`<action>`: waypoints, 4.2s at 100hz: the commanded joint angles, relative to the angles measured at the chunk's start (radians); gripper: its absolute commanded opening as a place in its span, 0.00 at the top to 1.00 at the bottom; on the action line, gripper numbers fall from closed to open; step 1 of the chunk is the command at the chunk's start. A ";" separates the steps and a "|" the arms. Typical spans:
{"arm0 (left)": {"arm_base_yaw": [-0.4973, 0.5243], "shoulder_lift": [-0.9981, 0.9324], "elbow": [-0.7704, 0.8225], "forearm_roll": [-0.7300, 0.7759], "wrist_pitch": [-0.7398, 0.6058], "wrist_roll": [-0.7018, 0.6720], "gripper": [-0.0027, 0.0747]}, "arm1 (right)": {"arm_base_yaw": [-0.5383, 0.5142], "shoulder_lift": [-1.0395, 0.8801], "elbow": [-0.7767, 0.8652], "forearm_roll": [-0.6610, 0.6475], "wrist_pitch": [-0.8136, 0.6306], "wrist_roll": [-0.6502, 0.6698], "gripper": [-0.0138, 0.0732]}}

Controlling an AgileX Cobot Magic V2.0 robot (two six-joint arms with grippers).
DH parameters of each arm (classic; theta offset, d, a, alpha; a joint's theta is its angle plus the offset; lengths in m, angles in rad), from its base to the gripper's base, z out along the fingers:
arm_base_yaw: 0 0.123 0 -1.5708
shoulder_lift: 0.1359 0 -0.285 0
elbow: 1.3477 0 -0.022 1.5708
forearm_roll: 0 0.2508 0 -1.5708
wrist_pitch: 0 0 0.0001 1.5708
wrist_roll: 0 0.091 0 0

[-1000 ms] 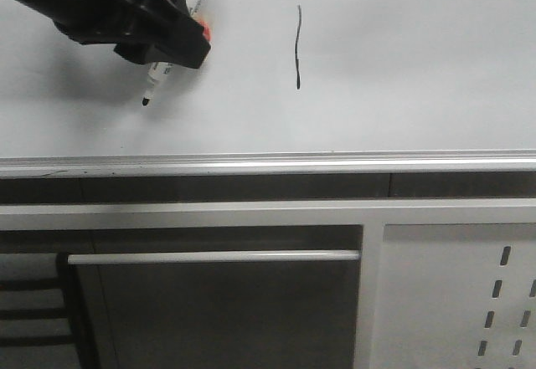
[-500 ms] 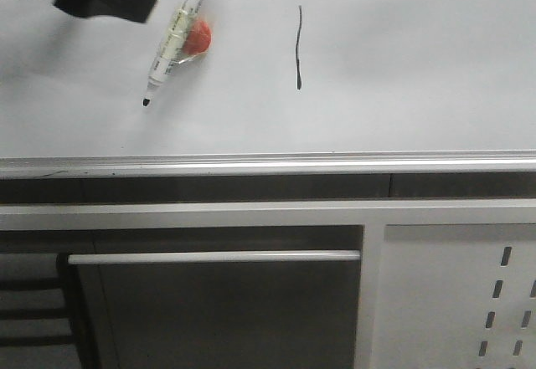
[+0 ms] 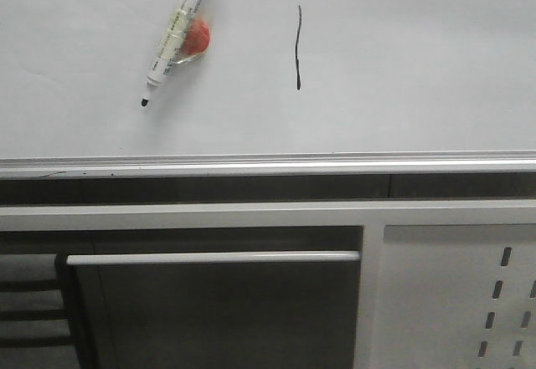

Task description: Write number 1 on whiteboard

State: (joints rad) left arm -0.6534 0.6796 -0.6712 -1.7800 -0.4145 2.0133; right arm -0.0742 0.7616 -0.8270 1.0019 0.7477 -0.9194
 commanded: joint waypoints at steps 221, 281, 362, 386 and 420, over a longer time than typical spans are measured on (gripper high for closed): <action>0.216 -0.593 0.518 0.989 0.116 -1.108 0.99 | -0.008 -0.774 0.544 0.098 -0.294 -0.011 0.92; 0.541 -0.707 0.717 1.641 0.415 -1.890 0.99 | -0.008 -0.774 0.544 0.098 -0.296 -0.011 0.92; 0.541 -0.705 0.715 1.682 0.445 -1.890 0.99 | -0.008 -0.774 0.544 0.098 -0.296 -0.011 0.92; 0.541 -0.705 0.715 1.682 0.445 -1.890 0.99 | -0.008 -0.774 0.546 0.075 -0.310 -0.011 0.92; 0.541 -0.705 0.715 1.682 0.445 -1.890 0.99 | -0.008 -0.726 0.571 -0.908 -0.521 0.858 0.92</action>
State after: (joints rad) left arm -0.1127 -0.0031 0.0034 -0.0971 0.0973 0.1326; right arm -0.0790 0.0057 -0.2480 0.3205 0.3466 -0.2597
